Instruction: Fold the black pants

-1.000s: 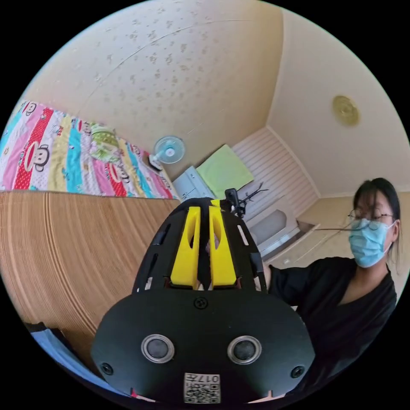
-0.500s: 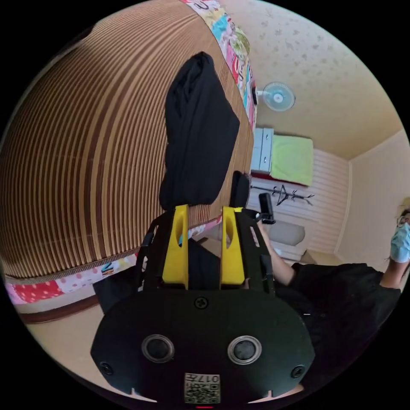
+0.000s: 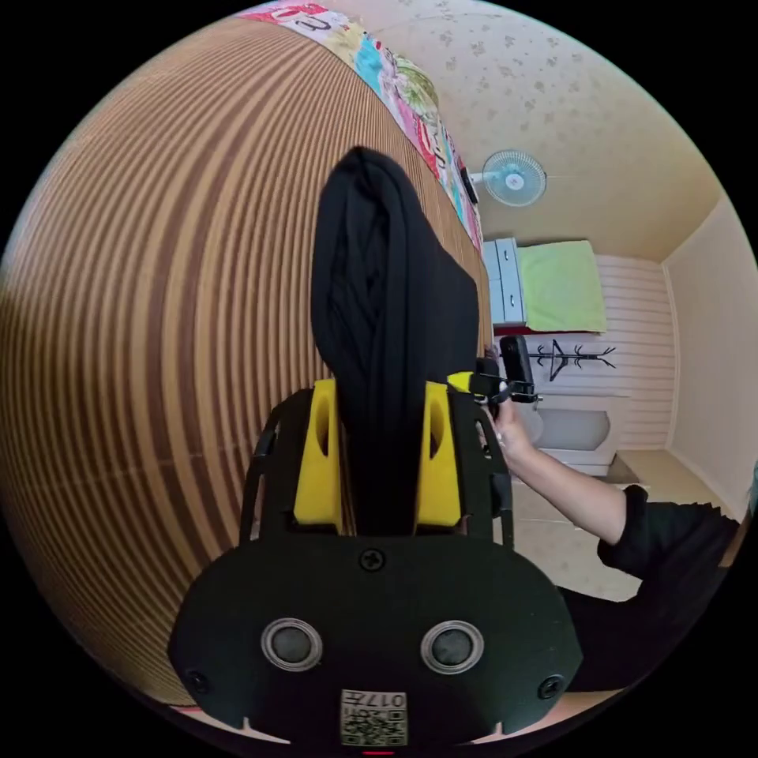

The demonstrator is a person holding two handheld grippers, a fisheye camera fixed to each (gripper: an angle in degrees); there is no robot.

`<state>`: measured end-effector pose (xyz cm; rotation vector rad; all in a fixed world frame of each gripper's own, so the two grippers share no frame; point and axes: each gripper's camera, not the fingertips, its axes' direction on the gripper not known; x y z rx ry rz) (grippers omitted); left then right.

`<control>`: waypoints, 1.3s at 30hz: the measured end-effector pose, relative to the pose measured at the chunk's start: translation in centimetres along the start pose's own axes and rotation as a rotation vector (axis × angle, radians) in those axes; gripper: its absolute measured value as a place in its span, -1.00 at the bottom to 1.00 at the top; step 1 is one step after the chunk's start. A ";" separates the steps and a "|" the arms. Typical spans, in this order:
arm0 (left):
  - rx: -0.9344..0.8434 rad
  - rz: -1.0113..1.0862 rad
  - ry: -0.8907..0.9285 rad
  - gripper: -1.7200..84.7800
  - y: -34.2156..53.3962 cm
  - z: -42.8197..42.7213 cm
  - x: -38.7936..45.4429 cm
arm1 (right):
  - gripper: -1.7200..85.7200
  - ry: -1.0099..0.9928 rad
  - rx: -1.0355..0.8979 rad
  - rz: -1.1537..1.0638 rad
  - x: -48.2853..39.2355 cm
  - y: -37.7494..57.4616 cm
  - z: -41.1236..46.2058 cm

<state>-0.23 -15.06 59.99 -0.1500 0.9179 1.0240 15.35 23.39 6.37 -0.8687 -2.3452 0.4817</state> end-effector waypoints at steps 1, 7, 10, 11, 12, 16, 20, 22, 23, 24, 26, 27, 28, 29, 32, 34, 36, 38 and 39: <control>0.006 -0.051 0.037 -0.67 0.9 0.9 -0.4 | -0.61 -0.020 0.031 0.039 0.4 0.9 -0.1; -0.007 -0.224 0.129 -0.76 7.2 1.1 -0.3 | -0.73 -0.252 -0.058 0.199 1.9 7.5 0.7; -0.060 -0.182 0.094 -0.77 9.8 -1.2 2.6 | -0.77 -0.263 -0.100 0.146 -1.5 10.6 0.2; -0.060 -0.171 0.085 -0.77 10.2 -2.0 3.3 | -0.78 -0.277 -0.106 0.118 -3.3 11.3 -0.1; -0.050 -0.147 0.071 -0.77 11.0 -3.6 4.6 | -0.78 -0.278 -0.112 0.106 -4.3 11.6 -0.3; 0.014 -0.064 0.015 -0.76 12.7 -11.1 8.9 | -0.79 -0.265 -0.132 -0.002 -13.1 12.1 -1.2; 0.126 0.007 -0.043 -0.76 14.8 -19.7 12.3 | -0.79 -0.255 -0.148 -0.200 -23.8 11.3 -0.9; 0.229 0.067 -0.112 -0.76 16.8 -25.7 14.7 | -0.78 -0.274 -0.144 -0.280 -28.2 10.6 -0.4; 0.253 0.070 -0.126 -0.76 17.3 -27.1 15.1 | -0.78 -0.292 -0.140 -0.318 -30.8 9.9 0.2; 0.300 0.060 -0.155 -0.76 18.1 -29.8 15.5 | -0.78 -0.302 -0.139 -0.339 -32.1 9.5 0.6; 0.368 0.027 -0.231 -0.74 19.4 -33.4 15.6 | -0.77 -0.320 -0.154 -0.426 -36.4 7.7 3.6; 0.387 0.003 -0.312 -0.71 20.3 -35.3 15.0 | -0.77 -0.311 -0.163 -0.458 -37.4 7.2 4.6; 0.387 -0.041 -0.402 -0.68 21.1 -36.7 13.5 | -0.76 -0.275 -0.193 -0.485 -38.5 6.1 7.1; 0.385 -0.076 -0.446 -0.67 21.5 -37.2 12.4 | -0.75 -0.219 -0.265 -0.443 -38.6 4.7 10.0; 0.295 -0.388 -0.527 -0.65 24.1 -36.7 4.0 | -0.78 -0.046 -0.383 -0.329 -37.1 3.5 13.0; 0.370 -0.487 -0.398 -0.67 28.2 -34.8 0.7 | -0.86 -0.072 -0.423 -0.423 -36.7 4.6 11.6; 0.517 -0.467 -0.351 -0.72 32.0 -32.9 0.9 | -0.90 -0.040 -0.487 -0.442 -35.1 5.6 9.5; 0.640 -0.428 -0.348 -0.78 35.3 -30.4 1.9 | -0.92 -0.025 -0.558 -0.423 -31.0 6.9 5.1; 0.718 -0.402 -0.332 -0.79 37.1 -28.6 2.6 | -0.93 -0.035 -0.557 -0.410 -29.8 7.2 3.7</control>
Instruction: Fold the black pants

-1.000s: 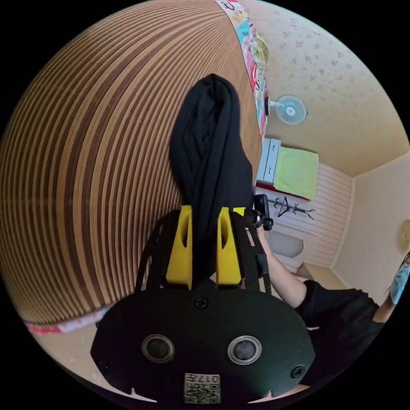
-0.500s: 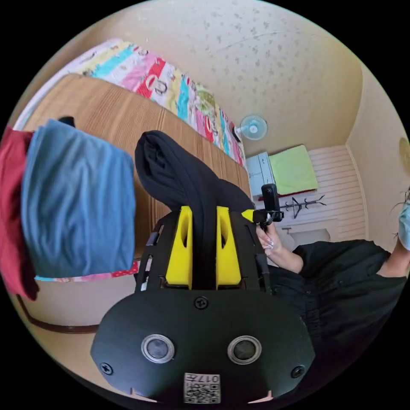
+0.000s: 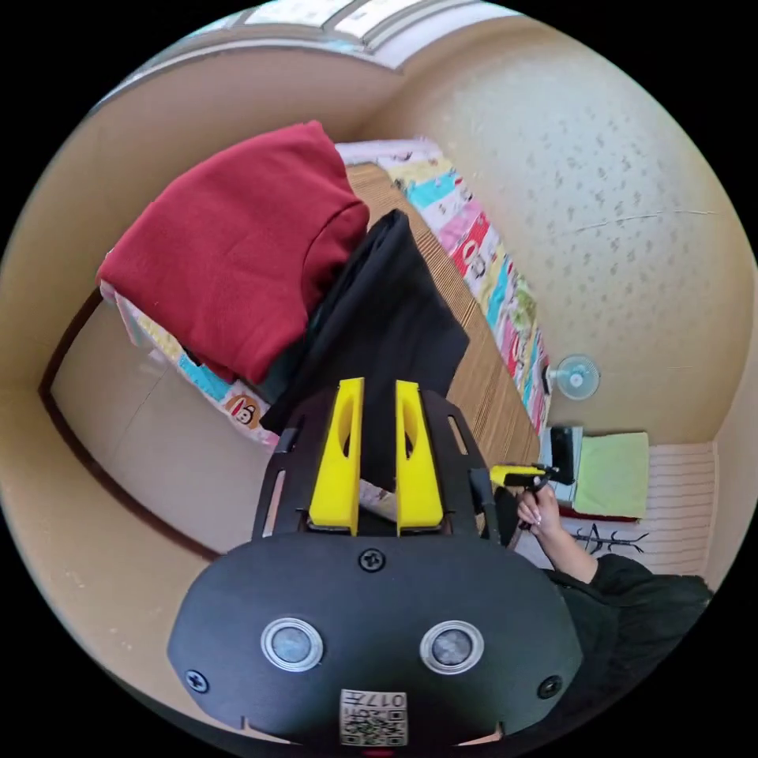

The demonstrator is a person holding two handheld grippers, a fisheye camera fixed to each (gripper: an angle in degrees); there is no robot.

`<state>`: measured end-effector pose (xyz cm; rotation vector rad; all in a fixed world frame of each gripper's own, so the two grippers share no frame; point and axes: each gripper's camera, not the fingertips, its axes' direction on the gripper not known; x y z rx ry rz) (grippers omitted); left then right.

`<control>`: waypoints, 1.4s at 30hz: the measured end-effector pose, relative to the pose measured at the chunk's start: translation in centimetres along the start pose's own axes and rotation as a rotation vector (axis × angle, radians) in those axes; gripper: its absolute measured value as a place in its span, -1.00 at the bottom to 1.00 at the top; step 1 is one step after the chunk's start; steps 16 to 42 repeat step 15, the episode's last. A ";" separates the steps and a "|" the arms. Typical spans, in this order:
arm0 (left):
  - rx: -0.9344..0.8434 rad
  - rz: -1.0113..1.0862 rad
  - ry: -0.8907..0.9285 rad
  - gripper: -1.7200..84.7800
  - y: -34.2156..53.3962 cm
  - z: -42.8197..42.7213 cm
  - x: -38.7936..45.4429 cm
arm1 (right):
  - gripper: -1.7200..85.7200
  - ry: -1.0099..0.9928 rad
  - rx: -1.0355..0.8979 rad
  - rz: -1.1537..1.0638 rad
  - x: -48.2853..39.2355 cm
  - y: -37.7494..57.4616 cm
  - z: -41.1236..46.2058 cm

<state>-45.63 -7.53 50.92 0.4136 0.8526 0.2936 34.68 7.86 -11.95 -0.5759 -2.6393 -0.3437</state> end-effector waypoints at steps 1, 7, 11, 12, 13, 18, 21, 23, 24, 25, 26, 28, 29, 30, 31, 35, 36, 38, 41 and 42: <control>0.056 0.004 0.057 -0.79 2.3 0.5 0.3 | -0.93 -0.022 0.031 0.047 2.0 3.2 -2.2; -0.150 0.304 0.308 -0.86 6.8 10.2 10.3 | -0.95 -0.100 0.483 0.523 12.4 22.2 -14.3; -0.296 0.581 0.351 -0.91 10.6 16.0 20.3 | -0.95 -0.183 0.879 0.599 13.9 33.4 -20.3; -0.279 0.655 0.344 -0.94 12.5 16.9 23.3 | -0.95 -0.188 0.915 0.610 14.2 34.8 -20.8; -0.177 0.708 0.304 -0.96 14.8 16.9 26.1 | -0.94 -0.195 0.972 0.651 14.9 37.5 -21.5; -0.060 0.801 0.281 -0.98 18.2 17.2 30.0 | -0.94 -0.245 1.060 0.743 16.4 41.8 -21.8; -0.060 0.801 0.281 -0.98 18.2 17.2 30.0 | -0.94 -0.245 1.060 0.743 16.4 41.8 -21.8; -0.060 0.801 0.281 -0.98 18.2 17.2 30.0 | -0.94 -0.245 1.060 0.743 16.4 41.8 -21.8; -0.060 0.801 0.281 -0.98 18.2 17.2 30.0 | -0.94 -0.245 1.060 0.743 16.4 41.8 -21.8; -0.060 0.801 0.281 -0.98 18.2 17.2 30.0 | -0.94 -0.245 1.060 0.743 16.4 41.8 -21.8; -0.060 0.801 0.281 -0.98 18.2 17.2 30.0 | -0.94 -0.245 1.060 0.743 16.4 41.8 -21.8; -0.060 0.801 0.281 -0.98 18.2 17.2 30.0 | -0.94 -0.245 1.060 0.743 16.4 41.8 -21.8; -0.060 0.801 0.281 -0.98 18.2 17.2 30.0 | -0.94 -0.245 1.060 0.743 16.4 41.8 -21.8; -0.060 0.801 0.281 -0.98 18.2 17.2 30.0 | -0.94 -0.245 1.060 0.743 16.4 41.8 -21.8; -0.060 0.801 0.281 -0.98 18.2 17.2 30.0 | -0.94 -0.245 1.060 0.743 16.4 41.8 -21.8; -0.060 0.801 0.281 -0.98 18.2 17.2 30.0 | -0.94 -0.245 1.060 0.743 16.4 41.8 -21.8; -0.060 0.801 0.281 -0.98 18.2 17.2 30.0 | -0.94 -0.245 1.060 0.743 16.4 41.8 -21.8; -0.060 0.801 0.281 -0.98 18.2 17.2 30.0 | -0.94 -0.245 1.060 0.743 16.4 41.8 -21.8; -0.060 0.801 0.281 -0.98 18.2 17.2 30.0 | -0.94 -0.245 1.060 0.743 16.4 41.8 -21.8; -0.060 0.801 0.281 -0.98 18.2 17.2 30.0 | -0.94 -0.245 1.060 0.743 16.4 41.8 -21.8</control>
